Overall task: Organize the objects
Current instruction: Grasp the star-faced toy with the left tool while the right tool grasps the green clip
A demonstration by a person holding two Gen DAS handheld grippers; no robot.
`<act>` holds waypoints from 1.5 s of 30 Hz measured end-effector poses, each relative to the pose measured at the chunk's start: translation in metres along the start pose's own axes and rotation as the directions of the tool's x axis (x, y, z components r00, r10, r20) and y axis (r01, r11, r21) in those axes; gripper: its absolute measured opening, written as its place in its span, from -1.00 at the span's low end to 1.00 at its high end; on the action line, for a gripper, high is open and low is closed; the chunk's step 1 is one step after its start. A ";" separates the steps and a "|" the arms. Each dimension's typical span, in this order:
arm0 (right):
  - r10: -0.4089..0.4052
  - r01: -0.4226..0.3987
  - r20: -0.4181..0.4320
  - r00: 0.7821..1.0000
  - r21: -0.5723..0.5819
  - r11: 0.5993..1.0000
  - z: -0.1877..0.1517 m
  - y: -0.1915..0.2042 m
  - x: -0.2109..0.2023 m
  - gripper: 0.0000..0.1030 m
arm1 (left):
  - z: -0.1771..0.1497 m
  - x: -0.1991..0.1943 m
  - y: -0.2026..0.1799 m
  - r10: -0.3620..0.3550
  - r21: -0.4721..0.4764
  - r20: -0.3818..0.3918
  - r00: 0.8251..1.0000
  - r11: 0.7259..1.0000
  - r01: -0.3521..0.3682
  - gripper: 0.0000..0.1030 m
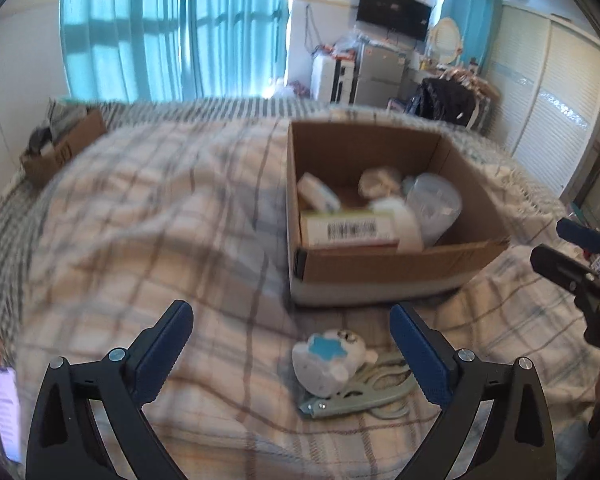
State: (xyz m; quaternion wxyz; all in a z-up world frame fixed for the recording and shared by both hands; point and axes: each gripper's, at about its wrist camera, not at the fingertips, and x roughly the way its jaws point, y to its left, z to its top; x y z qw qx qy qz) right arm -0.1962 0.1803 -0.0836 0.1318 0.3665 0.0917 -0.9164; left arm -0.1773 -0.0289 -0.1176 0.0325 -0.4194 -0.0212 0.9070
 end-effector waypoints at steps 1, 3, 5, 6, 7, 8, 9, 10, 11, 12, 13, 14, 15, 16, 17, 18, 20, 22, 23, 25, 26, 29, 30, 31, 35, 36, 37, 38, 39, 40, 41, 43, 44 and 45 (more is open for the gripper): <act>0.003 -0.003 -0.027 1.000 0.003 1.000 -0.008 0.001 0.012 0.62 | -0.007 0.010 -0.001 0.002 -0.006 -0.022 1.000 1.000 -0.002 0.96; 0.014 -0.014 -0.073 0.997 0.007 1.000 -0.020 0.001 0.032 0.62 | -0.020 0.029 -0.005 0.009 -0.007 -0.082 0.997 1.000 -0.009 0.96; 0.015 -0.014 -0.122 0.992 0.008 1.000 -0.033 0.003 0.049 0.62 | -0.032 0.045 -0.012 -0.015 0.001 -0.136 0.991 1.000 0.015 0.96; 0.016 -0.015 -0.134 0.991 0.010 1.000 -0.037 0.002 0.053 0.62 | -0.035 0.050 -0.015 -0.011 0.017 -0.152 0.988 1.000 0.014 0.96; 0.022 -0.019 -0.152 0.988 0.017 1.000 -0.042 0.001 0.058 0.62 | -0.036 0.053 -0.019 0.007 0.038 -0.158 0.987 0.999 -0.001 0.96; 0.027 -0.024 -0.162 0.986 0.022 0.999 -0.046 0.000 0.061 0.62 | -0.036 0.056 -0.022 0.025 0.051 -0.157 0.987 0.999 -0.017 0.96; 0.033 -0.029 -0.169 0.985 0.026 0.999 -0.048 0.000 0.064 0.62 | -0.034 0.058 -0.024 0.026 0.049 -0.147 0.989 0.999 -0.019 0.96; 0.037 -0.032 -0.173 0.984 0.030 0.999 -0.049 -0.001 0.065 0.62 | -0.032 0.060 -0.024 0.016 0.041 -0.139 0.990 0.999 -0.010 0.96; 0.037 -0.032 -0.173 0.984 0.032 0.999 -0.050 -0.001 0.066 0.62 | -0.031 0.062 -0.026 0.003 0.035 -0.136 0.991 0.999 0.002 0.96; 0.038 -0.032 -0.172 0.984 0.034 0.999 -0.051 -0.002 0.065 0.62 | -0.031 0.067 -0.028 -0.013 0.041 -0.149 0.989 0.999 0.020 0.86; 0.039 -0.033 -0.169 0.985 0.035 0.999 -0.052 -0.003 0.065 0.62 | -0.033 0.073 -0.031 -0.029 0.054 -0.182 0.983 0.998 0.039 0.39; 0.039 -0.034 -0.167 0.985 0.035 0.999 -0.053 -0.003 0.064 0.62 | -0.035 0.078 -0.032 -0.041 0.056 -0.213 0.976 0.997 0.054 0.28; 0.038 -0.032 -0.166 0.985 0.035 0.999 -0.052 -0.002 0.064 0.62 | -0.036 0.077 -0.032 -0.042 0.050 -0.213 0.976 0.997 0.054 0.26; 0.034 -0.028 -0.165 0.986 0.034 0.999 -0.053 -0.002 0.063 0.62 | -0.037 0.073 -0.031 -0.046 0.047 -0.202 0.978 0.997 0.056 0.18; 0.030 -0.025 -0.163 0.986 0.032 0.999 -0.052 -0.001 0.063 0.62 | -0.037 0.068 -0.030 -0.048 0.038 -0.194 0.980 0.998 0.057 0.18; 0.030 -0.026 -0.162 0.986 0.031 0.999 -0.053 0.000 0.062 0.62 | -0.038 0.064 -0.029 -0.044 0.033 -0.190 0.981 0.998 0.051 0.18; 0.063 -0.058 -0.156 0.986 0.039 0.998 -0.052 0.002 0.059 0.62 | -0.040 0.051 -0.027 -0.034 0.025 -0.169 0.985 0.999 0.039 0.18; 0.126 -0.122 -0.139 0.982 0.042 0.992 -0.052 0.007 0.054 0.62 | -0.042 0.032 -0.023 -0.034 0.013 -0.136 0.990 0.999 0.036 0.18; 0.147 -0.143 -0.134 0.980 0.035 0.989 -0.051 0.010 0.051 0.62 | -0.042 0.025 -0.020 -0.040 0.001 -0.127 0.991 0.999 0.040 0.18; 0.161 -0.162 -0.127 0.979 0.003 0.987 -0.050 0.020 0.048 0.62 | -0.042 0.007 -0.008 -0.103 -0.064 -0.111 0.989 0.993 0.096 0.18; 0.164 -0.167 -0.126 0.978 -0.015 0.986 -0.050 0.025 0.047 0.62 | -0.042 -0.002 -0.001 -0.131 -0.097 -0.097 0.987 0.988 0.121 0.18; 0.178 -0.193 -0.159 0.971 -0.085 0.977 -0.051 0.051 0.052 0.62 | -0.042 -0.020 0.005 -0.086 -0.092 -0.056 0.995 0.992 0.080 0.18; 0.177 -0.200 -0.182 0.967 -0.119 0.972 -0.052 0.063 0.057 0.62 | -0.041 -0.027 0.008 -0.052 -0.079 -0.036 0.998 0.996 0.049 0.18; 0.175 -0.205 -0.197 0.965 -0.143 0.968 -0.054 0.072 0.060 0.62 | -0.039 -0.031 0.011 -0.028 -0.069 -0.024 0.999 0.997 0.026 0.18; 0.181 -0.249 -0.282 0.942 -0.229 0.941 -0.064 0.107 0.079 0.62 | -0.030 -0.033 0.029 0.054 -0.037 0.021 0.998 0.998 -0.053 0.18; 0.180 -0.257 -0.309 0.934 -0.230 0.939 -0.066 0.111 0.087 0.62 | -0.029 -0.031 0.032 0.054 -0.042 0.026 0.998 0.998 -0.053 0.18; 0.175 -0.260 -0.331 0.927 -0.234 0.937 -0.069 0.115 0.093 0.62 | -0.029 -0.030 0.035 0.041 -0.052 0.024 0.999 0.998 -0.039 0.18; 0.166 -0.260 -0.348 0.923 -0.243 0.935 -0.071 0.119 0.098 0.62 | -0.027 -0.023 0.039 0.030 -0.061 0.021 0.999 0.998 -0.028 0.18; 0.155 -0.259 -0.363 0.919 -0.258 0.931 -0.074 0.125 0.104 0.62 | -0.028 -0.019 0.042 0.024 -0.071 0.016 1.000 0.997 -0.023 0.18; 0.149 -0.257 -0.369 0.917 -0.265 0.929 -0.074 0.127 0.108 0.62 | -0.028 -0.017 0.045 0.021 -0.079 0.011 1.000 0.997 -0.020 0.18; 0.139 -0.249 -0.372 0.918 -0.266 0.931 -0.074 0.129 0.111 0.62 | -0.029 -0.015 0.048 0.011 -0.089 0.005 1.000 0.996 -0.011 0.18; 0.124 -0.226 -0.363 0.923 -0.255 0.940 -0.070 0.130 0.116 0.53 | -0.029 -0.013 0.050 -0.002 -0.105 -0.002 1.000 0.994 0.002 0.18; 0.125 -0.224 -0.361 0.924 -0.246 0.943 -0.069 0.129 0.117 0.44 | -0.030 -0.014 0.051 -0.009 -0.110 -0.002 1.000 0.994 0.009 0.18; 0.132 -0.227 -0.360 0.923 -0.236 0.945 -0.067 0.128 0.117 0.23 | -0.031 -0.014 0.052 -0.014 -0.114 -0.003 1.000 0.993 0.013 0.18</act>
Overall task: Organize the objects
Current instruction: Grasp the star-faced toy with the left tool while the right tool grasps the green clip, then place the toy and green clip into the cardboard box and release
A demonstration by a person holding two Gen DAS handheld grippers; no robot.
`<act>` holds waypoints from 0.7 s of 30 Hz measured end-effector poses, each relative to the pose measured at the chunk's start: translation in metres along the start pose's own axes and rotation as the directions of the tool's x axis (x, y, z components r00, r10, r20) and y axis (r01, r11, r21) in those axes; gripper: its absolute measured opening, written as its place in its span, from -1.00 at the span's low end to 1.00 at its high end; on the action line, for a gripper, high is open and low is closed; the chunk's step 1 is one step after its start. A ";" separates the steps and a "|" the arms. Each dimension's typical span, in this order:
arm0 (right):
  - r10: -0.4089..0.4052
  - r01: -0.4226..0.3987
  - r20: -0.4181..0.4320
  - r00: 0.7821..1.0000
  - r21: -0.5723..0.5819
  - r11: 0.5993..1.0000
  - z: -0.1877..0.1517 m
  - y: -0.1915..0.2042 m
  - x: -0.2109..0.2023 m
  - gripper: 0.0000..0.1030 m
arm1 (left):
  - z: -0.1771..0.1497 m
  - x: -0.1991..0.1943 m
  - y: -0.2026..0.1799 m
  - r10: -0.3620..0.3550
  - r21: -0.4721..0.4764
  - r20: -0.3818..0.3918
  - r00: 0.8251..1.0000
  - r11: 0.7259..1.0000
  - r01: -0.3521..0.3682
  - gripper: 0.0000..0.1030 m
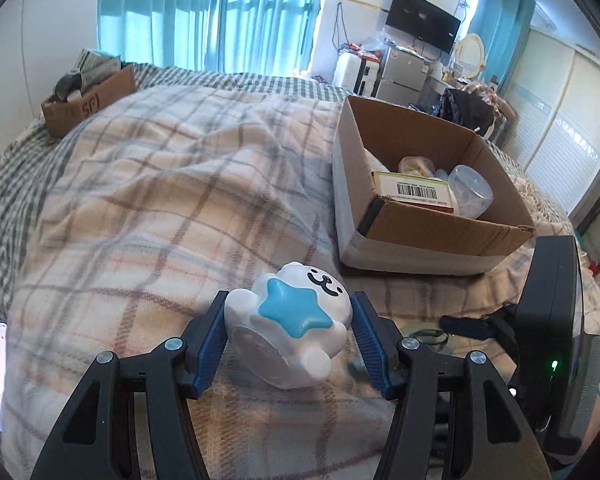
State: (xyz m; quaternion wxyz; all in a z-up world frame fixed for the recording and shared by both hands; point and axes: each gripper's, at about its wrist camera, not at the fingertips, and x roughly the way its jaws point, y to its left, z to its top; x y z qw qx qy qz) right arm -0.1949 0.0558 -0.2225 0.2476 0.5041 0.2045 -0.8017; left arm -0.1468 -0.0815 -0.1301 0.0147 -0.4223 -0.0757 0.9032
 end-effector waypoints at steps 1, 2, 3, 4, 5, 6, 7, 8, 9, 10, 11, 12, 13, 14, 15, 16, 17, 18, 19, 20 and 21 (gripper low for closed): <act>0.003 -0.003 0.004 1.000 0.005 1.000 0.001 -0.001 -0.001 -0.06 | 0.000 0.001 0.000 -0.002 -0.001 -0.001 1.000 1.000 0.002 0.18; -0.001 0.001 0.005 1.000 0.004 1.000 0.001 -0.001 -0.001 -0.17 | -0.001 0.001 -0.001 -0.004 -0.001 -0.003 1.000 1.000 0.004 0.18; -0.002 0.002 0.009 1.000 0.002 1.000 0.000 -0.001 -0.003 -0.30 | -0.001 0.001 -0.001 -0.002 -0.001 -0.003 1.000 1.000 0.002 0.18; -0.001 0.001 0.014 1.000 0.001 1.000 0.000 -0.001 -0.004 -0.36 | -0.001 0.000 -0.002 -0.001 0.001 -0.001 1.000 1.000 0.001 0.18; 0.001 -0.001 0.025 1.000 0.004 1.000 0.000 -0.001 -0.007 -0.41 | -0.002 0.000 -0.003 -0.002 0.003 0.003 1.000 1.000 0.002 0.18; 0.002 -0.003 0.045 0.999 0.009 1.000 -0.001 -0.002 -0.012 -0.46 | -0.002 -0.002 -0.004 -0.005 0.009 0.007 1.000 1.000 0.005 0.18; 0.004 -0.006 0.073 0.997 0.021 1.000 -0.001 -0.005 -0.020 -0.51 | -0.003 -0.004 -0.006 -0.007 0.015 0.012 1.000 1.000 0.007 0.18; 0.009 -0.012 0.094 0.995 0.033 0.999 -0.001 -0.008 -0.027 -0.53 | -0.004 -0.007 -0.008 -0.010 0.020 0.017 1.000 1.000 0.010 0.18; 0.017 -0.024 0.123 0.992 0.056 0.998 -0.001 -0.013 -0.037 -0.60 | -0.004 -0.010 -0.010 -0.012 0.025 0.022 1.000 1.000 0.011 0.18; 0.017 -0.026 0.138 0.990 0.067 0.997 -0.001 -0.016 -0.043 -0.64 | -0.005 -0.012 -0.012 -0.012 0.028 0.025 1.000 1.000 0.011 0.18; 0.015 -0.027 0.154 0.988 0.077 0.997 -0.002 -0.021 -0.049 -0.67 | -0.005 -0.015 -0.013 -0.012 0.030 0.027 1.000 0.999 0.011 0.18; 0.009 -0.025 0.176 0.984 0.089 0.996 -0.003 -0.025 -0.059 -0.70 | -0.006 -0.018 -0.016 -0.013 0.032 0.027 1.000 0.999 0.012 0.18; 0.008 -0.027 0.190 0.982 0.098 0.995 -0.002 -0.028 -0.065 -0.72 | -0.006 -0.020 -0.017 -0.016 0.033 0.026 1.000 0.999 0.015 0.18; 0.009 -0.032 0.206 0.978 0.110 0.993 -0.004 -0.028 -0.072 -0.73 | -0.007 -0.022 -0.019 -0.022 0.032 0.024 0.999 0.999 0.021 0.18; 0.010 -0.041 0.236 0.972 0.131 0.991 -0.006 -0.034 -0.082 -0.75 | -0.007 -0.025 -0.021 -0.025 0.032 0.024 0.999 0.999 0.024 0.18; 0.013 -0.050 0.255 0.967 0.142 0.989 -0.009 -0.036 -0.091 -0.75 | -0.007 -0.028 -0.024 -0.026 0.033 0.027 0.999 0.999 0.026 0.18; 0.013 -0.054 0.267 0.964 0.147 0.988 -0.007 -0.038 -0.102 -0.75 | -0.007 -0.032 -0.027 -0.028 0.037 0.032 0.999 0.999 0.027 0.18; 0.007 -0.052 0.285 0.959 0.153 0.987 -0.005 -0.040 -0.109 -0.75 | -0.007 -0.035 -0.030 -0.031 0.040 0.036 0.999 0.999 0.029 0.18; -0.001 -0.048 0.302 0.953 0.156 0.987 -0.006 -0.043 -0.118 -0.75 | -0.006 -0.038 -0.034 -0.034 0.044 0.040 0.999 0.999 0.032 0.18; -0.012 -0.042 0.321 0.947 0.159 0.986 -0.007 -0.046 -0.127 -0.75 | -0.005 -0.041 -0.038 -0.036 0.047 0.044 0.998 0.998 0.034 0.18; -0.018 -0.038 0.333 0.943 0.161 0.986 -0.008 -0.046 -0.133 -0.75 | -0.003 -0.045 -0.042 -0.040 0.053 0.054 0.998 0.998 0.037 0.18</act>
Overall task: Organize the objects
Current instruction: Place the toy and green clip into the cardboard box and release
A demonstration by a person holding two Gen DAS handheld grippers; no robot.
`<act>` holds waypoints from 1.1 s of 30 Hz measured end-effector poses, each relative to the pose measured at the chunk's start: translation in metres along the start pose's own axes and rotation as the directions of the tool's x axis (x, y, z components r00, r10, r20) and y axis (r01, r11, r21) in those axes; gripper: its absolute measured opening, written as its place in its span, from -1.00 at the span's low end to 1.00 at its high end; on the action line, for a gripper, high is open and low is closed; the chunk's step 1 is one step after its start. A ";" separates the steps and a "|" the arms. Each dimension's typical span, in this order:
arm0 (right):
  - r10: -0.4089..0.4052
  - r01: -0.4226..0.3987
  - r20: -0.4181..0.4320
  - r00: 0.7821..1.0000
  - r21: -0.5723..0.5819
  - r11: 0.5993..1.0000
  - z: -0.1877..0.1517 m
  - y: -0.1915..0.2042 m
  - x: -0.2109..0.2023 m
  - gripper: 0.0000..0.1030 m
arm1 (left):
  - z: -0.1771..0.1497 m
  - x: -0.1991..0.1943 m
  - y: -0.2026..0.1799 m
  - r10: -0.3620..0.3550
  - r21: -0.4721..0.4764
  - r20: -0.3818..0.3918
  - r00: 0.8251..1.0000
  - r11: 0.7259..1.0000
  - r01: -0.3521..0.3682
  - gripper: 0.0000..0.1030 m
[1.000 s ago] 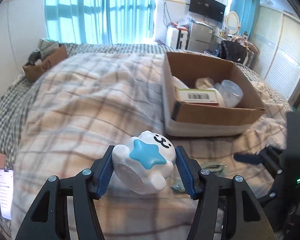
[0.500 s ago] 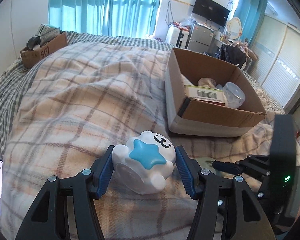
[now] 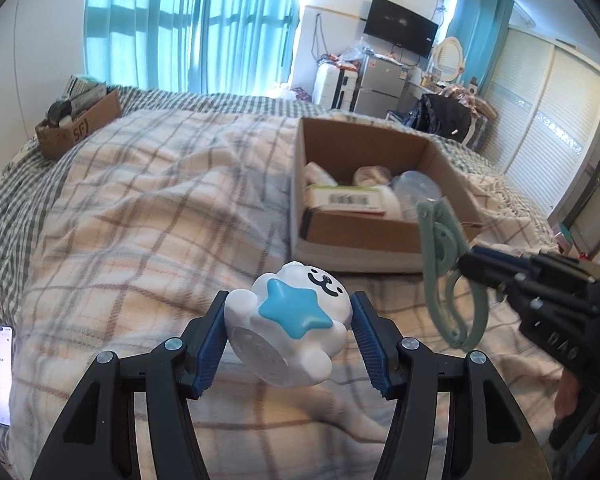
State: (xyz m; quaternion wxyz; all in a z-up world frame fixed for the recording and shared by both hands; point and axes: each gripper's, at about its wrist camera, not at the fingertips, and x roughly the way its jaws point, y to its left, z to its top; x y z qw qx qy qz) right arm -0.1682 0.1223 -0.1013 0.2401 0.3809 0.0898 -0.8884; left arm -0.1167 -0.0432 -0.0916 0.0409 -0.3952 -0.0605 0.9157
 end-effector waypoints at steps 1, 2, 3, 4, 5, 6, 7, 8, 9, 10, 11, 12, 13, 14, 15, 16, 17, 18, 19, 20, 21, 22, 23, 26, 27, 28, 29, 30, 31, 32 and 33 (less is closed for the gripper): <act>-0.003 0.003 0.016 1.000 -0.001 1.000 0.002 -0.002 -0.009 -0.75 | 0.001 -0.003 -0.004 -0.001 0.006 0.008 1.000 1.000 0.001 0.18; -0.010 0.010 0.031 0.999 -0.001 1.000 0.005 -0.002 -0.015 -0.75 | 0.003 -0.006 -0.008 -0.003 0.013 0.016 1.000 1.000 0.003 0.18; -0.016 0.016 0.045 0.999 -0.001 1.000 0.005 -0.005 -0.024 -0.75 | 0.005 -0.008 -0.011 -0.009 0.016 0.020 1.000 1.000 0.009 0.18; -0.024 0.024 0.062 0.998 -0.002 1.000 0.007 -0.007 -0.034 -0.75 | 0.007 -0.009 -0.014 -0.019 0.016 0.022 1.000 1.000 0.019 0.18; -0.028 0.029 0.077 0.997 -0.007 1.000 0.010 -0.009 -0.043 -0.75 | 0.010 -0.011 -0.018 -0.032 0.018 0.025 0.999 0.999 0.031 0.18; -0.032 0.033 0.086 0.996 -0.009 0.999 0.013 -0.011 -0.048 -0.75 | 0.013 -0.012 -0.022 -0.039 0.020 0.030 0.999 0.999 0.038 0.18; -0.041 0.043 0.102 0.994 -0.015 0.999 0.017 -0.014 -0.057 -0.75 | 0.017 -0.013 -0.026 -0.041 0.027 0.037 0.998 0.999 0.040 0.18; -0.049 0.051 0.112 0.993 -0.016 0.999 0.020 -0.016 -0.061 -0.75 | 0.021 -0.014 -0.029 -0.041 0.033 0.046 0.998 0.999 0.039 0.18; -0.061 0.064 0.127 0.990 -0.015 0.998 0.025 -0.019 -0.068 -0.75 | 0.027 -0.015 -0.034 -0.041 0.042 0.060 0.997 0.998 0.038 0.18; -0.069 0.072 0.140 0.988 -0.012 0.997 0.030 -0.023 -0.075 -0.75 | 0.032 -0.017 -0.039 -0.041 0.051 0.074 0.996 0.998 0.037 0.18; -0.074 0.076 0.151 0.986 -0.009 0.997 0.035 -0.027 -0.080 -0.75 | 0.038 -0.018 -0.043 -0.048 0.060 0.088 0.995 0.997 0.042 0.18; -0.079 0.081 0.165 0.983 -0.006 0.997 0.041 -0.030 -0.085 -0.75 | 0.046 -0.019 -0.049 -0.058 0.071 0.103 0.993 0.996 0.051 0.18; -0.087 0.089 0.177 0.980 -0.007 0.996 0.048 -0.033 -0.089 -0.75 | 0.053 -0.018 -0.054 -0.061 0.083 0.114 0.992 0.995 0.052 0.18; -0.097 0.100 0.185 0.978 -0.008 0.995 0.055 -0.035 -0.091 -0.75 | 0.060 -0.018 -0.058 -0.063 0.093 0.123 0.990 0.994 0.052 0.18; -0.107 0.110 0.194 0.975 -0.006 0.994 0.060 -0.038 -0.093 -0.75 | 0.069 -0.017 -0.062 -0.065 0.105 0.139 0.988 0.993 0.050 0.18; -0.117 0.120 0.202 0.972 0.000 0.993 0.067 -0.042 -0.094 -0.75 | 0.076 -0.016 -0.065 -0.064 0.113 0.151 0.986 0.993 0.047 0.18; -0.126 0.127 0.208 0.970 0.007 0.992 0.075 -0.046 -0.093 -0.75 | 0.084 -0.015 -0.068 -0.065 0.118 0.164 0.984 0.992 0.046 0.18; -0.132 0.133 0.214 0.968 0.012 0.991 0.082 -0.049 -0.091 -0.75 | 0.094 -0.012 -0.071 -0.072 0.123 0.175 0.982 0.991 0.050 0.18; -0.134 0.134 0.216 0.967 0.014 0.991 0.087 -0.052 -0.090 -0.75 | 0.102 -0.010 -0.072 -0.080 0.127 0.181 0.980 0.990 0.057 0.18; -0.137 0.137 0.219 0.966 0.017 0.990 0.092 -0.056 -0.088 -0.76 | 0.113 -0.005 -0.074 -0.089 0.130 0.183 0.979 0.989 0.065 0.18; -0.140 0.139 0.223 0.965 0.022 0.990 0.100 -0.060 -0.083 -0.76 | 0.120 0.000 -0.074 -0.092 0.133 0.183 0.979 0.989 0.068 0.18; -0.139 0.137 0.222 0.965 0.024 0.990 0.106 -0.064 -0.079 -0.76 | 0.128 0.005 -0.074 -0.093 0.132 0.183 0.979 0.989 0.069 0.18; -0.138 0.135 0.223 0.965 0.029 0.990 0.113 -0.068 -0.075 -0.75 | 0.136 0.013 -0.073 -0.094 0.125 0.180 0.979 0.989 0.072 0.18; -0.141 0.137 0.211 0.967 0.033 0.990 0.129 -0.080 -0.057 -0.76 | 0.154 0.035 -0.069 -0.096 0.108 0.168 0.981 0.991 0.079 0.18; -0.146 0.142 0.202 0.968 0.035 0.989 0.135 -0.084 -0.048 -0.76 | 0.159 0.042 -0.067 -0.092 0.102 0.167 0.982 0.992 0.076 0.18; -0.151 0.146 0.192 0.970 0.036 0.989 0.139 -0.088 -0.040 -0.76 | 0.162 0.050 -0.065 -0.089 0.096 0.163 0.983 0.993 0.074 0.18; -0.157 0.152 0.181 0.971 0.041 0.987 0.143 -0.092 -0.031 -0.76 | 0.165 0.058 -0.063 -0.089 0.089 0.157 0.984 0.993 0.076 0.18; -0.159 0.154 0.173 0.972 0.045 0.987 0.144 -0.096 -0.025 -0.75 | 0.166 0.068 -0.060 -0.094 0.080 0.147 0.985 0.993 0.083 0.18; -0.164 0.157 0.161 0.973 0.058 0.986 0.144 -0.102 -0.014 -0.75 | 0.165 0.076 -0.057 -0.100 0.072 0.139 0.985 0.993 0.090 0.18; -0.167 0.159 0.154 0.974 0.064 0.985 0.143 -0.104 -0.007 -0.75 | 0.165 0.087 -0.055 -0.112 0.065 0.124 0.986 0.992 0.105 0.18; -0.172 0.164 0.135 0.976 0.069 0.984 0.140 -0.108 0.004 -0.75 | 0.163 0.096 -0.054 -0.125 0.061 0.108 0.986 0.991 0.119 0.18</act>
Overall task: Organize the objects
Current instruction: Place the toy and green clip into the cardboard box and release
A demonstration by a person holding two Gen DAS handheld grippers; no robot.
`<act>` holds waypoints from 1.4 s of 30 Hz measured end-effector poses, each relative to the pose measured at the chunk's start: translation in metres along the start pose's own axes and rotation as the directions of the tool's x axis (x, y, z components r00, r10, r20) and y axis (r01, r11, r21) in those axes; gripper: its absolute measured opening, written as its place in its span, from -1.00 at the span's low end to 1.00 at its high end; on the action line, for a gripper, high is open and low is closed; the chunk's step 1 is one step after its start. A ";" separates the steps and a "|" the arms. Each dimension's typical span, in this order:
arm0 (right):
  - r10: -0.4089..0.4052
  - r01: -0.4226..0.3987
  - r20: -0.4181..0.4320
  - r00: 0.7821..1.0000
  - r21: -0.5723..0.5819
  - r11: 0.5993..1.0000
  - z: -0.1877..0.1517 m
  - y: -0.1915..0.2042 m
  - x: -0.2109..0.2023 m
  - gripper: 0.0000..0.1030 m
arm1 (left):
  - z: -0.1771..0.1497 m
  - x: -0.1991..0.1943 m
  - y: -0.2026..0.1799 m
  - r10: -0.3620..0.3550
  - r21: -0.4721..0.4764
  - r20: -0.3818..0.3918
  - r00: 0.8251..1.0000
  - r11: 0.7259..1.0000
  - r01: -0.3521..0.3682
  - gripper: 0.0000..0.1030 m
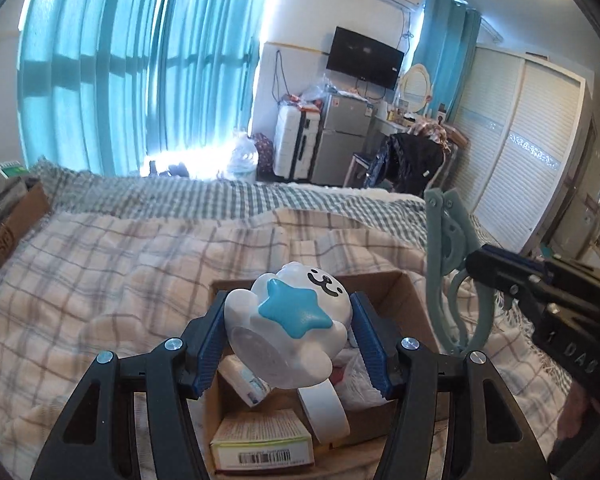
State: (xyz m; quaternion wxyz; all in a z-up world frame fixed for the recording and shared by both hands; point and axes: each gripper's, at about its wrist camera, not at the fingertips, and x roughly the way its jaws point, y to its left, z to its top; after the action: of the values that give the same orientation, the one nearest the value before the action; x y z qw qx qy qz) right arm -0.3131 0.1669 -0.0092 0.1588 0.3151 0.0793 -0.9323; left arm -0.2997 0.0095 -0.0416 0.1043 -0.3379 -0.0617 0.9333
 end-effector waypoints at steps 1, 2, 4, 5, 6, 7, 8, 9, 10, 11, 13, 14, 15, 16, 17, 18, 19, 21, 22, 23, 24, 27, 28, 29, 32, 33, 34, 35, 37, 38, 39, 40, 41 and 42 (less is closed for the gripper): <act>-0.015 0.015 -0.030 0.999 0.004 1.000 -0.006 -0.002 0.014 -0.75 | -0.004 0.009 0.002 -0.015 -0.006 -0.019 1.000 1.000 0.015 0.18; -0.022 0.022 -0.044 0.999 0.005 1.000 -0.010 -0.004 0.021 -0.75 | -0.009 0.018 0.003 -0.020 -0.009 -0.041 0.999 1.000 0.020 0.18; -0.037 0.037 -0.084 0.996 0.004 0.999 -0.019 -0.007 0.040 -0.75 | -0.019 0.034 0.003 -0.019 0.001 -0.081 0.997 1.000 0.019 0.18; -0.043 0.043 -0.097 0.994 0.002 0.999 -0.023 -0.008 0.048 -0.75 | -0.024 0.039 0.002 -0.021 0.005 -0.093 0.995 1.000 0.022 0.18; -0.045 0.046 -0.102 0.994 0.002 0.999 -0.026 -0.009 0.052 -0.75 | -0.029 0.045 0.001 -0.023 0.012 -0.110 0.994 1.000 0.024 0.18; -0.044 0.045 -0.106 0.993 0.003 0.999 -0.029 -0.012 0.056 -0.75 | -0.031 0.050 0.000 -0.021 0.017 -0.121 0.992 1.000 0.024 0.18; -0.041 0.042 -0.110 0.993 0.005 0.999 -0.032 -0.014 0.059 -0.75 | -0.033 0.054 -0.002 -0.020 0.021 -0.128 0.992 1.000 0.022 0.18; -0.035 0.036 -0.115 0.993 0.007 0.999 -0.034 -0.017 0.061 -0.75 | -0.035 0.057 -0.004 -0.017 0.027 -0.134 0.991 0.999 0.021 0.18; -0.030 0.031 -0.119 0.992 0.011 0.999 -0.035 -0.018 0.064 -0.75 | -0.036 0.058 -0.005 -0.014 0.030 -0.137 0.990 0.999 0.019 0.18; -0.028 0.030 -0.121 0.992 0.013 0.999 -0.037 -0.018 0.065 -0.75 | -0.037 0.058 -0.006 -0.006 0.038 -0.134 0.991 0.999 0.012 0.18; -0.022 0.024 -0.114 0.993 0.016 1.000 -0.038 -0.021 0.064 -0.75 | -0.038 0.053 -0.011 0.003 0.050 -0.126 0.992 0.999 0.003 0.20; -0.018 0.021 -0.110 0.994 0.019 1.000 -0.037 -0.021 0.063 -0.75 | -0.037 0.051 -0.011 0.009 0.051 -0.120 0.993 0.999 -0.003 0.22; -0.014 0.016 -0.100 0.995 0.023 1.000 -0.037 -0.021 0.060 -0.75 | -0.035 0.047 -0.011 0.012 0.049 -0.113 0.994 0.999 -0.006 0.28; -0.013 0.016 -0.090 0.996 0.028 0.999 -0.036 -0.021 0.055 -0.74 | -0.033 0.043 -0.011 0.014 0.044 -0.106 0.994 0.999 -0.009 0.38; -0.016 0.019 -0.082 0.997 0.031 0.999 -0.034 -0.019 0.050 -0.74 | -0.031 0.037 -0.011 0.016 0.038 -0.097 0.995 0.999 -0.013 0.44; -0.020 0.022 -0.070 0.997 0.033 0.999 -0.032 -0.019 0.042 -0.74 | -0.027 0.033 -0.011 0.021 0.032 -0.087 0.996 0.999 -0.018 0.51; -0.022 0.024 -0.062 0.998 0.034 0.999 -0.028 -0.018 0.037 -0.72 | -0.024 0.026 -0.011 0.025 0.027 -0.074 0.997 0.999 -0.023 0.55; -0.024 0.026 -0.042 0.999 0.033 0.999 -0.024 -0.015 0.023 -0.65 | -0.016 0.014 -0.011 0.028 0.027 -0.056 0.998 0.999 -0.027 0.55; -0.028 0.029 -0.027 0.999 0.031 0.999 -0.022 -0.014 0.013 -0.60 | -0.013 0.006 -0.012 0.032 0.031 -0.046 0.998 0.999 -0.030 0.56; -0.031 0.031 -0.015 0.999 0.031 0.999 -0.019 -0.013 0.005 -0.57 | -0.011 0.000 -0.013 0.036 0.036 -0.037 0.999 0.999 -0.034 0.56; -0.035 0.035 0.003 0.999 0.032 0.999 -0.017 -0.012 -0.008 -0.53 | -0.008 -0.010 -0.015 0.042 0.045 -0.023 0.999 0.998 -0.041 0.56; -0.046 0.044 0.038 0.998 0.031 0.999 -0.010 -0.007 -0.037 -0.42 | 0.000 -0.037 -0.018 0.051 0.063 0.017 0.999 0.997 -0.052 0.57; -0.050 0.048 0.048 0.998 0.029 0.998 -0.009 -0.007 -0.045 -0.33 | 0.002 -0.046 -0.020 0.053 0.069 0.031 0.998 0.996 -0.055 0.57; -0.057 0.055 0.064 0.996 0.026 0.998 -0.007 -0.005 -0.056 -0.28 | 0.005 -0.057 -0.022 0.055 0.076 0.046 0.997 0.995 -0.058 0.57; -0.075 0.073 0.117 0.990 0.020 0.997 -0.001 0.002 -0.091 -0.01 | 0.010 -0.082 -0.026 0.058 0.089 0.088 0.994 0.994 -0.065 0.58; -0.080 0.078 0.133 0.988 0.020 0.997 0.000 0.004 -0.102 0.07 | 0.012 -0.093 -0.028 0.057 0.092 0.105 0.993 0.993 -0.067 0.59; -0.085 0.083 0.146 0.986 0.020 0.996 0.000 0.006 -0.111 0.15 | 0.012 -0.101 -0.030 0.058 0.094 0.117 0.991 0.993 -0.069 0.75; -0.090 0.088 0.159 0.983 0.022 0.996 0.001 0.007 -0.120 0.18 | 0.013 -0.109 -0.032 0.061 0.096 0.133 0.989 0.993 -0.074 0.88; -0.104 0.101 0.190 0.976 0.025 0.995 0.002 0.011 -0.139 0.29 | 0.013 -0.130 -0.035 0.068 0.091 0.191 0.979 0.992 -0.086 1.00; -0.110 0.107 0.200 0.974 0.026 0.994 0.002 0.013 -0.147 0.32 | 0.012 -0.136 -0.036 0.067 0.094 0.202 0.977 0.992 -0.087 1.00; -0.119 0.115 0.214 0.970 0.028 0.993 0.000 0.014 -0.156 0.38 | 0.012 -0.143 -0.037 0.066 0.100 0.210 0.976 0.991 -0.088 1.00; -0.124 0.120 0.223 0.967 0.031 0.992 -0.001 0.015 -0.162 0.44 | 0.012 -0.149 -0.037 0.068 0.104 0.218 0.974 0.990 -0.092 1.00; -0.130 0.125 0.231 0.964 0.036 0.992 -0.002 0.016 -0.168 0.48 | 0.011 -0.156 -0.038 0.073 0.106 0.231 0.970 0.989 -0.100 1.00; -0.138 0.131 0.240 0.961 0.043 0.990 -0.004 0.016 -0.174 0.56 | 0.009 -0.162 -0.038 0.076 0.108 0.243 0.967 0.989 -0.105 1.00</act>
State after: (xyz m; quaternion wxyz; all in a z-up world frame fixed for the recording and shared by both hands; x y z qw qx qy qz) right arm -0.1745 0.1956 0.0937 0.0995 0.1951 0.0682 -0.9734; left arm -0.1785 0.0082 0.0724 0.0735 -0.2189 -0.0020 0.9730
